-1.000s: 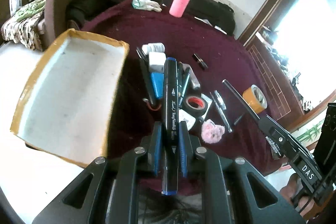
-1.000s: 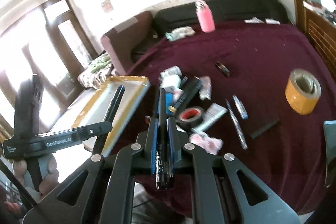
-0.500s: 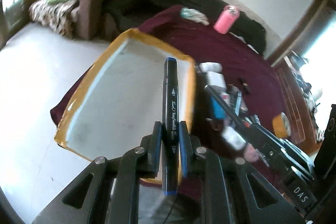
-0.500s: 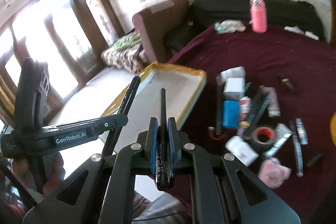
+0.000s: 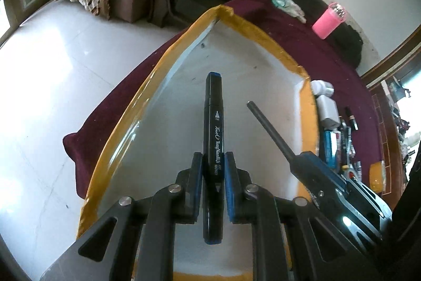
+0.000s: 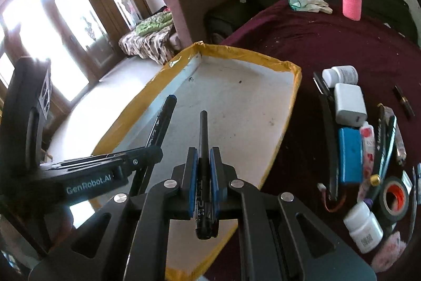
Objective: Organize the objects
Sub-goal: 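Carry both held black markers over the white tray, then open both tools to drop the markers into the tray, then move both open tools back to the cluttered items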
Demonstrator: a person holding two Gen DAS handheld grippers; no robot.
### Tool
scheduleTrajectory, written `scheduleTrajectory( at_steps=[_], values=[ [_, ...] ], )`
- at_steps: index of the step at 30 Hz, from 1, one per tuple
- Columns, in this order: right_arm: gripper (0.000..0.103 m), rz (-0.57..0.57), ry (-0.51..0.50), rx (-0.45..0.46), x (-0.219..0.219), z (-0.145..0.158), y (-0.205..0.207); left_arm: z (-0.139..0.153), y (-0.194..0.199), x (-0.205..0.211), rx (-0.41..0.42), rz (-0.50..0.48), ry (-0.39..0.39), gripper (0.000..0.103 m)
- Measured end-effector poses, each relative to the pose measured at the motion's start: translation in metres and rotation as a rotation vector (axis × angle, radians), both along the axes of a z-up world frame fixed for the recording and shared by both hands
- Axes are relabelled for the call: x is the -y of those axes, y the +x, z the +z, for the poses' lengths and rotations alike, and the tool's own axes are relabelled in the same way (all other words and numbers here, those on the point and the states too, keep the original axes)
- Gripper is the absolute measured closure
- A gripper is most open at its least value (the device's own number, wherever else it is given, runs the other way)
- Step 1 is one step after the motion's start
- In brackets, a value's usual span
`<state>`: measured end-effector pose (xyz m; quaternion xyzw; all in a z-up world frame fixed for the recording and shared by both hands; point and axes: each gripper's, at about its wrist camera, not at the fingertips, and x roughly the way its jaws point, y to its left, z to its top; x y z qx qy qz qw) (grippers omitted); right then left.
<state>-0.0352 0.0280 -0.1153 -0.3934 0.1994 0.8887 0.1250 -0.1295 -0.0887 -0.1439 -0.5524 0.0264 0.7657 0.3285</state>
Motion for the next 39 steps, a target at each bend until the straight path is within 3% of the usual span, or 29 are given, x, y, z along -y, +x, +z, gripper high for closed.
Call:
scheduleTrajectory(
  at_steps=[5,12,18,19,22,24,28,32,35,39],
  values=[
    [0.096,0.015,-0.015,0.062,0.002,-0.020,-0.016,-0.006,-0.001,-0.001,-0.037,-0.003,-0.042,0.090],
    [0.095,0.032,-0.018,0.114,0.004,-0.033,-0.023,-0.006,-0.002,0.002,-0.055,-0.016,-0.027,0.089],
    [0.085,0.055,-0.050,0.083,0.007,-0.028,-0.011,0.006,0.005,0.015,-0.076,0.026,0.033,0.062],
    [0.082,0.069,-0.035,0.050,0.008,-0.021,-0.004,0.013,0.011,0.018,-0.120,0.029,0.045,0.056],
    [0.049,0.098,0.000,-0.051,0.016,-0.003,0.021,0.033,0.032,0.022,-0.248,0.005,0.048,0.043],
    [0.048,0.100,-0.025,-0.120,0.011,0.005,0.043,0.043,0.045,0.023,-0.287,-0.018,0.060,0.042],
    [0.042,0.120,-0.108,-0.197,-0.009,0.015,0.092,0.054,0.072,0.018,-0.266,-0.094,0.117,0.034],
    [0.034,0.119,-0.060,-0.293,-0.011,0.024,0.146,0.059,0.111,-0.006,-0.257,-0.217,0.155,0.034],
    [0.034,0.026,-0.052,-0.324,-0.022,0.028,0.182,0.061,0.145,-0.029,-0.274,-0.277,0.173,0.035],
    [0.034,-0.132,0.083,-0.312,-0.030,0.038,0.227,0.066,0.191,-0.049,-0.335,-0.326,0.210,0.035]
  ],
)
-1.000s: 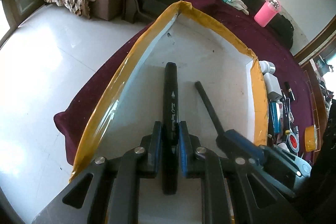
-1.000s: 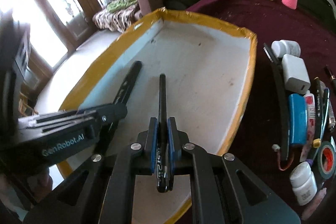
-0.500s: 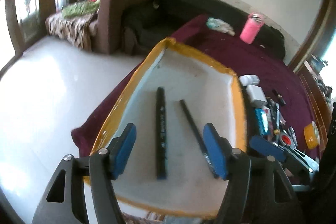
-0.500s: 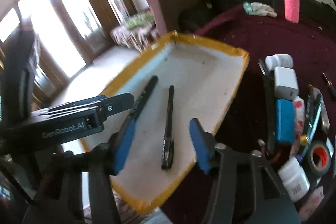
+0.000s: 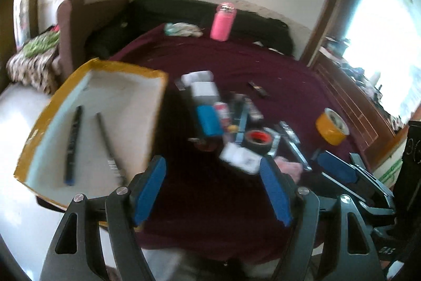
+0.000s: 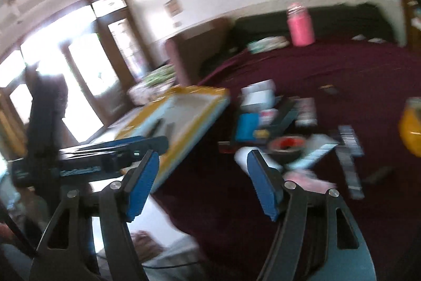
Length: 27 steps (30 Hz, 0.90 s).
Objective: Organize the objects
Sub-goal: 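Move both open tools back to the cluttered items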
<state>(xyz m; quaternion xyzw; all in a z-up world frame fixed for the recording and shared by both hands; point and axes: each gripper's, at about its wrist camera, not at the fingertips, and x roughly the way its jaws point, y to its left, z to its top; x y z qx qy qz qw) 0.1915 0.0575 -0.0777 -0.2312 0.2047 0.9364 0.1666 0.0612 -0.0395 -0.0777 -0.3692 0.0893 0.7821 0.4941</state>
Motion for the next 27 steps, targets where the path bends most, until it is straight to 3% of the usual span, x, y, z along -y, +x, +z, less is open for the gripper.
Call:
scheduleTrajectory(
  at_steps=[4,8,12,15,19,23,27],
  values=[
    [0.034,-0.142,0.037,0.018,-0.007,-0.002,0.038,0.001,0.036,-0.018,-0.013,-0.098,-0.019,0.035],
    [0.034,-0.199,-0.057,0.048,-0.021,-0.015,0.058,-0.007,0.044,-0.029,0.095,-0.138,-0.070,0.035],
    [0.034,-0.225,-0.093,0.089,-0.030,-0.033,0.057,-0.023,0.040,-0.039,0.130,-0.155,-0.181,0.035],
    [0.034,-0.246,-0.116,0.124,-0.038,-0.047,0.053,-0.033,0.031,-0.044,0.140,-0.106,-0.206,0.035],
    [0.034,-0.246,-0.157,0.159,-0.048,-0.061,0.044,-0.043,0.021,-0.049,0.150,-0.076,-0.194,0.035],
    [0.034,-0.249,-0.198,0.158,-0.059,-0.068,0.041,-0.047,0.009,-0.065,0.174,-0.112,-0.174,0.035],
    [0.034,-0.240,-0.219,0.147,-0.066,-0.072,0.038,-0.046,0.001,-0.085,0.128,-0.140,-0.160,0.035]
  ],
)
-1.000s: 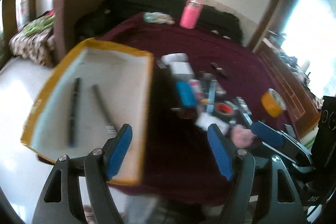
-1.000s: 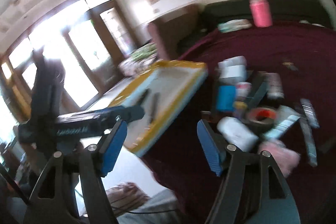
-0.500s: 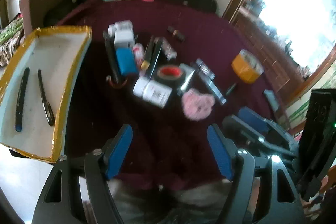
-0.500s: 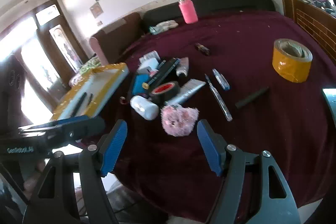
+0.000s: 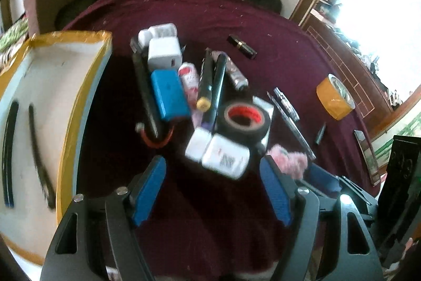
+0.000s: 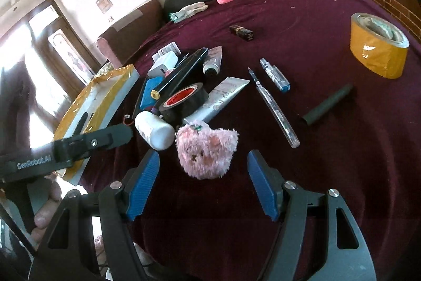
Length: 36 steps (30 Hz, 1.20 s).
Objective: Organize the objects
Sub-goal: 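Move both open tools back to the cluttered items, then grasp the white pill bottle with the left tool while the right tool grasps the pink plush toy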
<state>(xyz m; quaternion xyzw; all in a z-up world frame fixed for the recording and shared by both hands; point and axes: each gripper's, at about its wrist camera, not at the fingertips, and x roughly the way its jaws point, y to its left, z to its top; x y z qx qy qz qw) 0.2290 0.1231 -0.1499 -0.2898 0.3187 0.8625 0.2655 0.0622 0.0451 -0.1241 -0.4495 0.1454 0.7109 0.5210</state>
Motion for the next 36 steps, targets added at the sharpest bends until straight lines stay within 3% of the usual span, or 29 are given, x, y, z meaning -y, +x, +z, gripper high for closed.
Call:
scheduleTrajectory(
  at_steps=[10,16,19,23,27,29,31,34,36],
  values=[
    [0.034,0.076,0.016,0.002,0.002,-0.007,-0.008,-0.017,-0.018,-0.031,-0.006,-0.103,0.008,0.035],
    [0.034,0.089,0.030,0.023,0.001,-0.010,-0.012,-0.020,-0.003,-0.030,-0.103,-0.168,0.017,0.035],
    [0.034,0.089,0.030,0.024,-0.001,-0.010,-0.014,-0.026,0.004,-0.037,-0.145,-0.214,-0.022,0.035],
    [0.034,0.089,0.044,0.041,-0.002,-0.009,-0.015,-0.027,0.008,-0.035,-0.160,-0.245,-0.011,0.035],
    [0.034,0.082,0.038,0.039,-0.004,-0.009,-0.015,-0.030,0.001,-0.034,-0.124,-0.238,-0.007,0.035],
    [0.034,0.082,0.042,0.045,-0.005,-0.009,-0.017,-0.029,-0.004,-0.032,-0.085,-0.219,0.011,0.047],
    [0.034,0.075,0.041,0.047,-0.006,-0.009,-0.017,-0.030,-0.010,-0.029,-0.046,-0.196,0.014,0.048],
    [0.046,0.058,0.046,0.061,-0.008,-0.009,-0.019,-0.030,-0.009,-0.026,-0.045,-0.179,0.023,0.049],
    [0.067,0.043,0.044,0.072,-0.011,-0.009,-0.020,-0.027,-0.004,-0.023,-0.062,-0.171,0.034,0.049]
  ],
)
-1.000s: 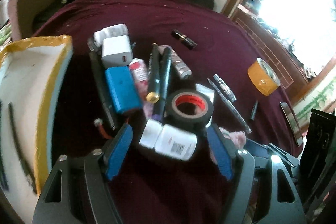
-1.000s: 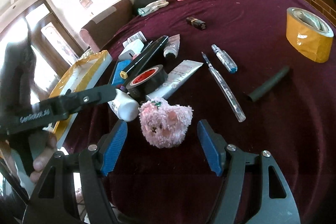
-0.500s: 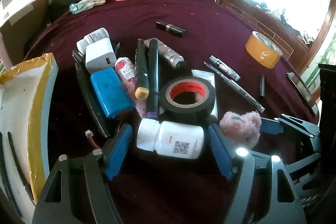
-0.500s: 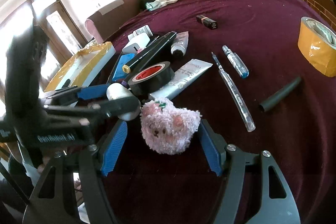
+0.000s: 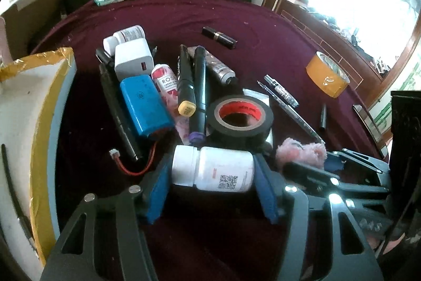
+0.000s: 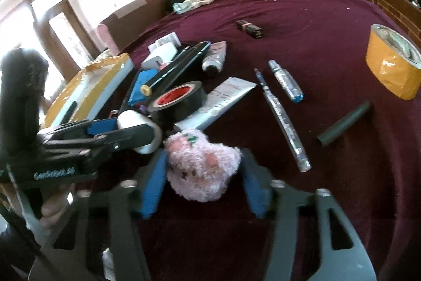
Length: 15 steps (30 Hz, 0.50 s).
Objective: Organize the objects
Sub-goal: 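Grasp the white pill bottle with the left tool while the right tool grasps the pink plush toy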
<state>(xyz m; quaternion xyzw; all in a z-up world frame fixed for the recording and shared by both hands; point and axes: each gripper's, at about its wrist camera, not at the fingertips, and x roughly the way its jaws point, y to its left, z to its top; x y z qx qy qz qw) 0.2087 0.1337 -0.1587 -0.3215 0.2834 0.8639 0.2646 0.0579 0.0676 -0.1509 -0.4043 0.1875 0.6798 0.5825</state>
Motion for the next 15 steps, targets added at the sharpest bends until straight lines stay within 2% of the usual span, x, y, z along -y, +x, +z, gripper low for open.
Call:
scheduleTrajectory(
  at_steps=[5,10,15],
  values=[
    [0.074,-0.007,-0.006,0.004,0.004,0.002,0.004,0.009,0.004,0.011,0.007,0.032,0.019,0.049],
    [0.074,-0.001,0.038,-0.026,0.018,0.019,0.010,0.023,0.007,0.027,0.030,0.061,0.039,0.049],
    [0.074,0.017,0.065,-0.063,0.032,0.037,0.014,0.046,0.004,0.052,0.031,0.136,0.061,0.049]
  ],
)
